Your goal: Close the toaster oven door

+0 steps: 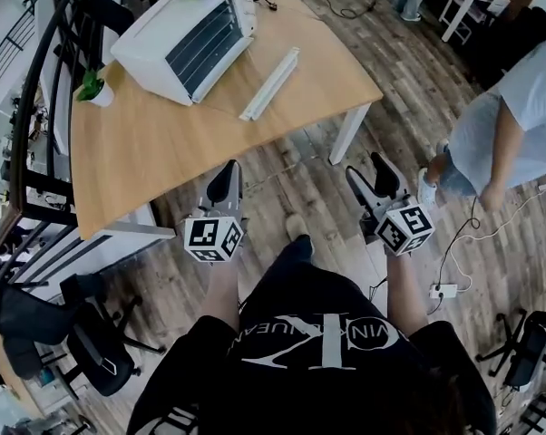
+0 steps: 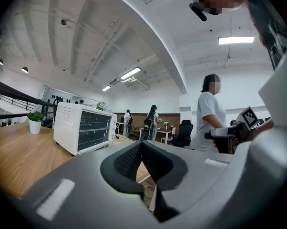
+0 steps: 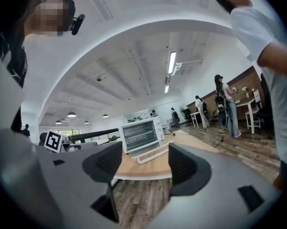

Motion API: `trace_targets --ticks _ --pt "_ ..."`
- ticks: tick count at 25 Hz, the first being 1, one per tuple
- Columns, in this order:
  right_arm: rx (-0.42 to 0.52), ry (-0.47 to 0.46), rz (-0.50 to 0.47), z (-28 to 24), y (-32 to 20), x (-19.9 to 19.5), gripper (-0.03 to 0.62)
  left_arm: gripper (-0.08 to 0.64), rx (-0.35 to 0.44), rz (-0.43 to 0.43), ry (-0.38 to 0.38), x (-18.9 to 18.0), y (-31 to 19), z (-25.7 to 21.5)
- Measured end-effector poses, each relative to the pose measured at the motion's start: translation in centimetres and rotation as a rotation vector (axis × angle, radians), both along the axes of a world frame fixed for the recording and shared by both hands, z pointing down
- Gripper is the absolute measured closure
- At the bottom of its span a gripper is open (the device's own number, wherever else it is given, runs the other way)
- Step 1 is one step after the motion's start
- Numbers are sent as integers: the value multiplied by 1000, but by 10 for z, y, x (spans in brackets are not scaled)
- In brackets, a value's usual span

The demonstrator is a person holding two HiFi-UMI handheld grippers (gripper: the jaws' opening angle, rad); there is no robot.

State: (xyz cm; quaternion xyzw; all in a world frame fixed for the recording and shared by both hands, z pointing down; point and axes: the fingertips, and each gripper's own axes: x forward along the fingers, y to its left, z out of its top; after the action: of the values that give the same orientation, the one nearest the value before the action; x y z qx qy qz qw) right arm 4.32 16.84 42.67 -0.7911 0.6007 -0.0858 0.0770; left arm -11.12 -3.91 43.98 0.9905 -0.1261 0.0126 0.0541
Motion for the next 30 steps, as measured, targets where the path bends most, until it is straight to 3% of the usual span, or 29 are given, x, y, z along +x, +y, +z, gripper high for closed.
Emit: trace_targets --ticks 30 --pt "-51 -20 -103 17 -154 150 322 549 -17 -76 -6 138 -133 5"
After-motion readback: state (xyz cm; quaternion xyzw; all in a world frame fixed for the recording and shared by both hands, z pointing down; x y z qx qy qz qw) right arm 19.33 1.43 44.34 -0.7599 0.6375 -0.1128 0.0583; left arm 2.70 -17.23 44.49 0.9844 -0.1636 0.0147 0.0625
